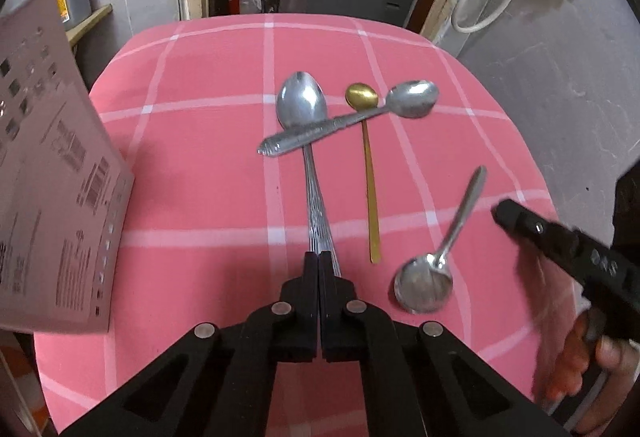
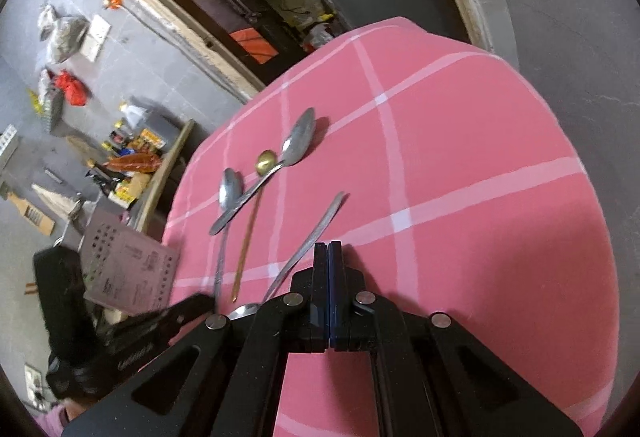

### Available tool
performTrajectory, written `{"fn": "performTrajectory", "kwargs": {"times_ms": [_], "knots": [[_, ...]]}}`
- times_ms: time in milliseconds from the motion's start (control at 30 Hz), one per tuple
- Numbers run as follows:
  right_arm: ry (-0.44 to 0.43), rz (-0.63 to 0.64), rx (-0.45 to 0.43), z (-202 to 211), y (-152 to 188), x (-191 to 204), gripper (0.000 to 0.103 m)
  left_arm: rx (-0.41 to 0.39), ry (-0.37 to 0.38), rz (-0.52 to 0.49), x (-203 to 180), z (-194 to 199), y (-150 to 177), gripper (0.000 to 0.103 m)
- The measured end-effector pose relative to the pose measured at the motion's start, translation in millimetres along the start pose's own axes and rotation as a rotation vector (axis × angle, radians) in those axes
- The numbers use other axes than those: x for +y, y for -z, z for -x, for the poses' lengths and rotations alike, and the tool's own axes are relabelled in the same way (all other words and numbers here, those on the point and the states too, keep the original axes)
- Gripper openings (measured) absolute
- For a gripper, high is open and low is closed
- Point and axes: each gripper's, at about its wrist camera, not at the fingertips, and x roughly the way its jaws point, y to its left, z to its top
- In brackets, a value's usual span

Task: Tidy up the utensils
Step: 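Grasp a silver spoon with the left tool while the right tool grasps the knife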

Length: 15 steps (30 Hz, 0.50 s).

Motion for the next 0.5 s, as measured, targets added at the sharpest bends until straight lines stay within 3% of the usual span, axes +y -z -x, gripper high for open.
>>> {"fn": "performTrajectory", "kwargs": {"times_ms": [133,300,500], "knots": [[0.008,0.017,0.008,-5.9,-8.6,2.0,0.005,-0.07,0.007,-0.016,-1.2,4.7,1.9,0.001],[-0.014,0.03,0.02,-16.3,-19.1,5.8,0.019,-0.161,0.033,-0.009,-2.9,5.3,-15.0,0.002],[-0.023,0.076,0.028,-26.6,-27.8,7.3,0.02,-0.228,0.097,-0.032,-7.3,-4.6,-48.6,0.004]]}}
